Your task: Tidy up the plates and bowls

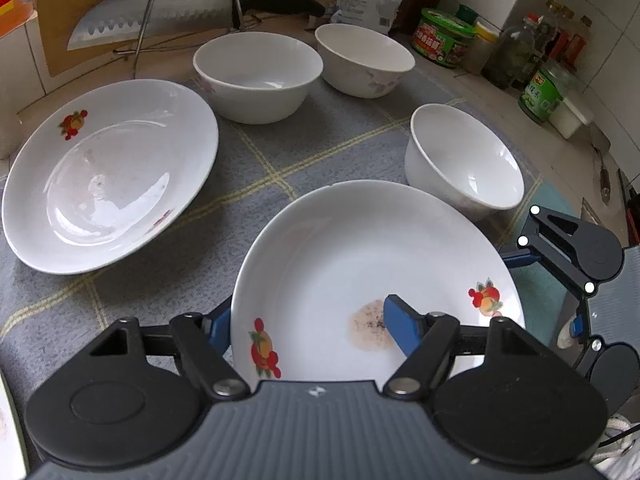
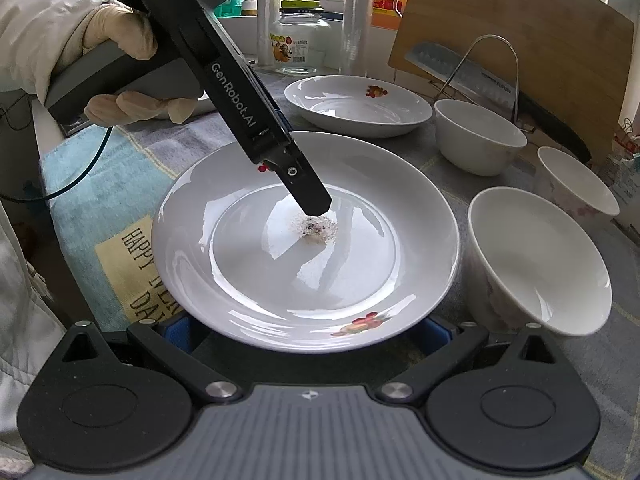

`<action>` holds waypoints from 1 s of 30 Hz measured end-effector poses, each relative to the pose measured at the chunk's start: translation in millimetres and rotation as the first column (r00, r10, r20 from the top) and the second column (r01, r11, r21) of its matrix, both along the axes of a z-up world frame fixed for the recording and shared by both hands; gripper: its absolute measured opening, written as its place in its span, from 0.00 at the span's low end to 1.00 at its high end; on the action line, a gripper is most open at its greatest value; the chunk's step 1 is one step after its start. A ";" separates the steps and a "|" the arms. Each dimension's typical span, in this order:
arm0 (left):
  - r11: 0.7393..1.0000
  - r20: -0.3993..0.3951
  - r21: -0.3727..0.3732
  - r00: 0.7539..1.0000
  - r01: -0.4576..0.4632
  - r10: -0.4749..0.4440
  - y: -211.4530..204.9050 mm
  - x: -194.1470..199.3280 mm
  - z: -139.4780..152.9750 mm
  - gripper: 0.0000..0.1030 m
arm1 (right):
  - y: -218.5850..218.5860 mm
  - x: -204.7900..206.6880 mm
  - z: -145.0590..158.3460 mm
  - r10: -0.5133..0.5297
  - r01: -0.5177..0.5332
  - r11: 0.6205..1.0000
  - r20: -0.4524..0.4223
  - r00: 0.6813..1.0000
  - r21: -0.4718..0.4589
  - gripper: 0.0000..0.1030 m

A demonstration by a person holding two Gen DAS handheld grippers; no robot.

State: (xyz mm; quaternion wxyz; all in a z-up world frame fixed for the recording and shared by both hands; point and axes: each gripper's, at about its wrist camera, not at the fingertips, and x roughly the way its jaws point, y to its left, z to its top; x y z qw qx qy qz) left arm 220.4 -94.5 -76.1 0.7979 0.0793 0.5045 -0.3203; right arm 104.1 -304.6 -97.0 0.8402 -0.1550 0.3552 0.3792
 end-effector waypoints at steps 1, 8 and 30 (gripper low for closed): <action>1.000 0.002 -0.002 1.000 0.000 0.000 1.4 -0.3 0.8 0.72 | 0.7 0.3 1.0 0.001 -0.001 1.000 0.000 1.000 -0.001 1.00; 1.000 0.022 -0.018 1.000 -0.022 0.022 18.0 -4.3 9.4 0.72 | 11.8 0.7 10.3 0.014 -0.014 1.000 -0.003 1.000 -0.004 1.00; 0.987 0.087 -0.042 0.984 -0.153 0.156 123.8 -20.5 39.5 0.72 | 102.2 10.3 35.6 0.141 -0.141 0.990 0.031 0.990 -0.010 1.00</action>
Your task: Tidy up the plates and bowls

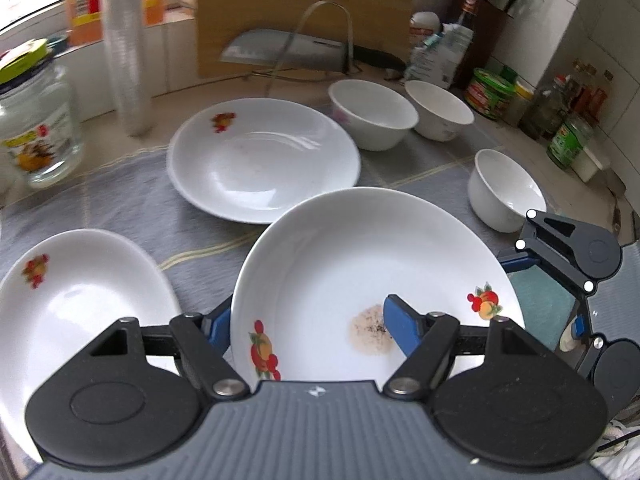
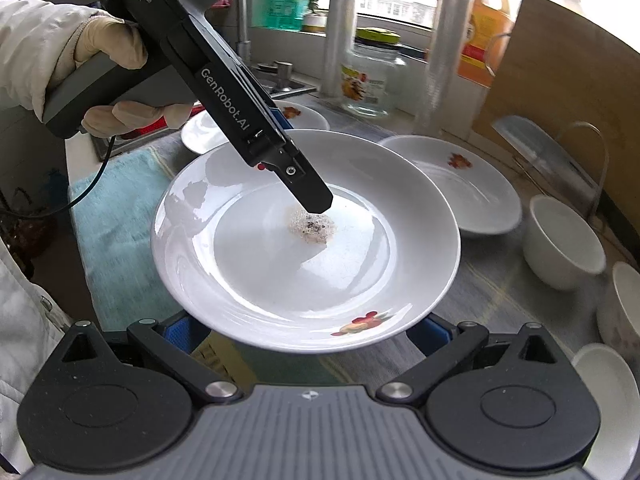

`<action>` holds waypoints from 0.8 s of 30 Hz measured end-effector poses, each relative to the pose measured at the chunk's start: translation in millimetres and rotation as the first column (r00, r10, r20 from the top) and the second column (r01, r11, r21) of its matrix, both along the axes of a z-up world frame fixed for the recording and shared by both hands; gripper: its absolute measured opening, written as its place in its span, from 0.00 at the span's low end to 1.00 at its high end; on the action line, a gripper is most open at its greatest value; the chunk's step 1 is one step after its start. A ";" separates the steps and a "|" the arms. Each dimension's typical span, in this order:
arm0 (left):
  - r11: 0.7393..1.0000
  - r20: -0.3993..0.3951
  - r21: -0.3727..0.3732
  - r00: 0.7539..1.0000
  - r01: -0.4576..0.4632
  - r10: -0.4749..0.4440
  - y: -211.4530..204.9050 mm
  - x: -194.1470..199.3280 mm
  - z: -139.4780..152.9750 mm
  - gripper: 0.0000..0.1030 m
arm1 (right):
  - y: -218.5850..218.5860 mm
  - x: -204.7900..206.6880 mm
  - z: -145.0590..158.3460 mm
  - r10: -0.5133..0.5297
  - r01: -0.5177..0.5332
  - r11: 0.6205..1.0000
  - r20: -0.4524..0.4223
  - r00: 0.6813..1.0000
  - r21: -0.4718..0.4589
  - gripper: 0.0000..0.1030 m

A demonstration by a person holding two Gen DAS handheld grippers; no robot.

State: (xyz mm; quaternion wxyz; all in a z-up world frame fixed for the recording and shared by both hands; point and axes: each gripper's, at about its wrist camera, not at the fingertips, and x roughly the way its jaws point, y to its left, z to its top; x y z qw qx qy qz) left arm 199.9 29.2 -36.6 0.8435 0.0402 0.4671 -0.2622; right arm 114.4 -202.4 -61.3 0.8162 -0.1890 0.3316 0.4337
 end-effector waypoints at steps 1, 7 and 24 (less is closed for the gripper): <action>1.000 0.003 0.000 1.000 -0.006 0.006 4.6 -0.9 0.7 0.72 | 3.4 0.6 0.7 0.007 -0.007 1.000 0.001 1.000 0.000 1.00; 0.999 0.016 0.000 0.999 -0.045 0.045 29.8 -3.2 5.2 0.72 | 29.6 7.3 2.8 0.048 -0.048 0.999 0.011 0.999 0.000 1.00; 0.992 0.036 -0.013 0.992 -0.124 0.124 94.8 0.9 10.9 0.72 | 88.5 19.9 10.9 0.130 -0.129 0.992 0.033 0.991 -0.012 1.00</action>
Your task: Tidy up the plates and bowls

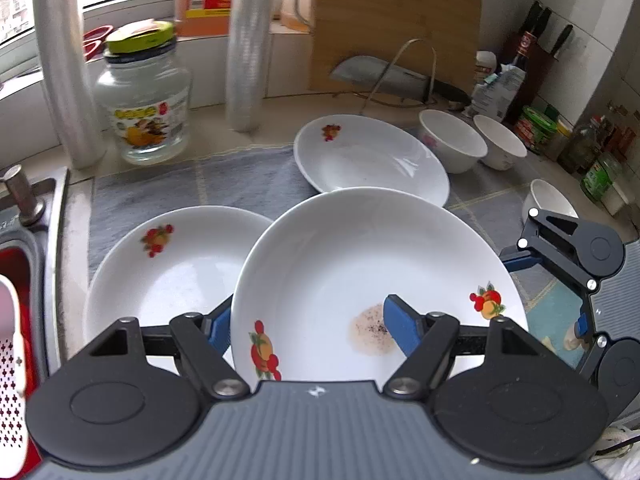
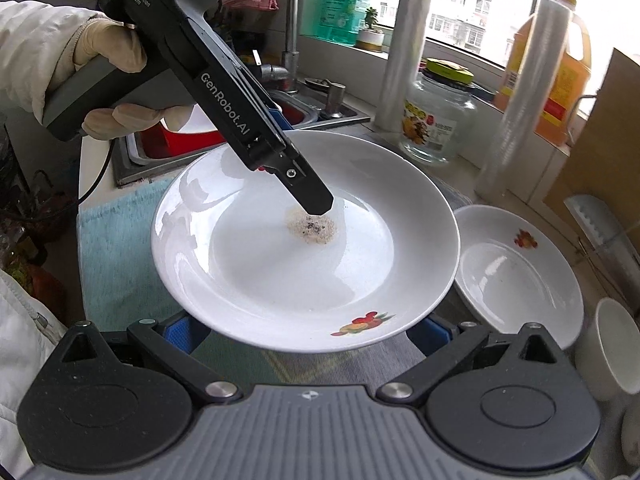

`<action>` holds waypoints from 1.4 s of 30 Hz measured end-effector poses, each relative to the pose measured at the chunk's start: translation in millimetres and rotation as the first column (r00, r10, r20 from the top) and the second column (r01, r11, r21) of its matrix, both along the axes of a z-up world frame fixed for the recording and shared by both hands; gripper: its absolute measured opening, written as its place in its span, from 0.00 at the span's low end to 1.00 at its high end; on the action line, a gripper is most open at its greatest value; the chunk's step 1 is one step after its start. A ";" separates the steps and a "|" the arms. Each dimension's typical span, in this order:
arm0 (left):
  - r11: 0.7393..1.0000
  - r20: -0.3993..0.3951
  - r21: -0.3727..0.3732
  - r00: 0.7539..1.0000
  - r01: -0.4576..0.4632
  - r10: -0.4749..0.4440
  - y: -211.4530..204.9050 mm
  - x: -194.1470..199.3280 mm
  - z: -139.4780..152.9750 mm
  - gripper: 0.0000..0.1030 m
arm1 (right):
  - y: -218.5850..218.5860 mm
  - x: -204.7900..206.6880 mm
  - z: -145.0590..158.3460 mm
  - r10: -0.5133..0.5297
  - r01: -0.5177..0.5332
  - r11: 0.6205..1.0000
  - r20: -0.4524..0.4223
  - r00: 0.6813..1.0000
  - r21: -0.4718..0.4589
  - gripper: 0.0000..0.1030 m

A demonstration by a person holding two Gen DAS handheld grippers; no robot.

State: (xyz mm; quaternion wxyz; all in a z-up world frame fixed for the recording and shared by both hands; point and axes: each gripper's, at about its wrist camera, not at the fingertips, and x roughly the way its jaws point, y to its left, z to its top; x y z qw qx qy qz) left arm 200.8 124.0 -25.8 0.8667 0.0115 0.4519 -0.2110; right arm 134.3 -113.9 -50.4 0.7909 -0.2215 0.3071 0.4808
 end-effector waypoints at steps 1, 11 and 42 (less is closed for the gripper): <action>1.000 0.000 0.001 1.000 -0.003 0.003 3.3 0.5 -0.2 0.72 | 3.9 1.1 0.1 0.004 -0.004 1.000 0.000 1.000 -0.001 1.00; 0.999 0.003 -0.002 0.999 -0.035 0.035 35.0 5.7 -0.9 0.72 | 33.7 11.7 -0.4 0.039 -0.039 0.999 0.005 0.999 -0.006 1.00; 0.994 0.002 -0.017 0.994 -0.109 0.109 86.2 37.3 -17.0 0.72 | 88.1 50.3 -10.0 0.088 -0.089 0.996 -0.023 0.996 -0.022 1.00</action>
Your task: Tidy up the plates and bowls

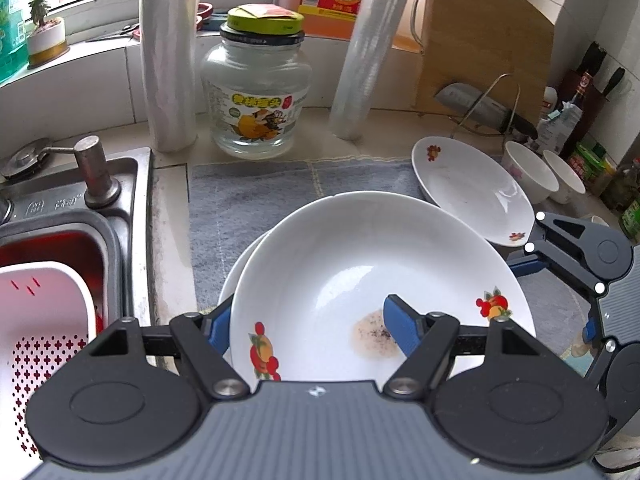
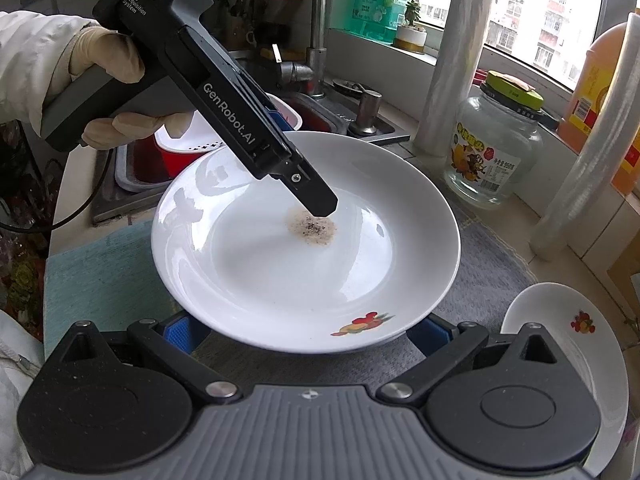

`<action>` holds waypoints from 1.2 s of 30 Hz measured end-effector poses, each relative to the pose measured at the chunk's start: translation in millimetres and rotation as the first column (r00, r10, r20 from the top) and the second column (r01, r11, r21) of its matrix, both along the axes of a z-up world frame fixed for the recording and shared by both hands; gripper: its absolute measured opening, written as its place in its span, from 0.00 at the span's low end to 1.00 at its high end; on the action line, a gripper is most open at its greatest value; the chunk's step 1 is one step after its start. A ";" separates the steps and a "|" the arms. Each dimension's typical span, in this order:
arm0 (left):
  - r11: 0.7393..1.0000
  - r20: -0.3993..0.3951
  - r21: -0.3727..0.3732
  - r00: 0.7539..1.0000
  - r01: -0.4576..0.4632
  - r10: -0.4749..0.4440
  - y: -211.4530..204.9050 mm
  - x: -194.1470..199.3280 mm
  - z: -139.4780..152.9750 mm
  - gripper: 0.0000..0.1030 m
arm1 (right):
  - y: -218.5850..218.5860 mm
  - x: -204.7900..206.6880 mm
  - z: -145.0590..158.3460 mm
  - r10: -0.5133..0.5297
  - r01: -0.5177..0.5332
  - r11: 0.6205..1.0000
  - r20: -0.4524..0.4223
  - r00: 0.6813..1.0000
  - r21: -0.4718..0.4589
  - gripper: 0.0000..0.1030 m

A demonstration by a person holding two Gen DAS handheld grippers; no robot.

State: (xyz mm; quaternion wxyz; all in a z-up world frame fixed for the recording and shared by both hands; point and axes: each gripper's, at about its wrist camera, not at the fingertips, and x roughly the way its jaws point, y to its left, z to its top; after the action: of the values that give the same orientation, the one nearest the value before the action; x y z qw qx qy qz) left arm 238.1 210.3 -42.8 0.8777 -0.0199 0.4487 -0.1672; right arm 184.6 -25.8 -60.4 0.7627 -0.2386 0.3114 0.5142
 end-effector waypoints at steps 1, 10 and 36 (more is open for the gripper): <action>1.000 0.000 0.002 1.000 0.000 0.000 0.3 1.0 -0.9 0.72 | 0.7 1.4 -0.8 0.001 -0.001 1.000 -0.002 1.000 0.001 1.00; 1.000 -0.003 0.011 1.000 -0.010 0.010 3.7 11.7 -5.0 0.72 | 7.6 14.6 -7.5 0.003 -0.002 1.000 -0.050 0.999 0.011 1.00; 1.000 -0.017 0.016 1.000 0.021 -0.021 -5.0 19.3 -8.6 0.72 | 10.8 25.0 -5.4 -0.043 0.037 0.998 -0.116 0.992 -0.055 1.00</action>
State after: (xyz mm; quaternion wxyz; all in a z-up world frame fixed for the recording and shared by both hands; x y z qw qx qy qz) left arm 257.5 205.2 -51.4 0.8723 -0.0094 0.4575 -0.1725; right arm 209.6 -15.0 -65.8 0.7468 -0.2217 0.3737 0.5035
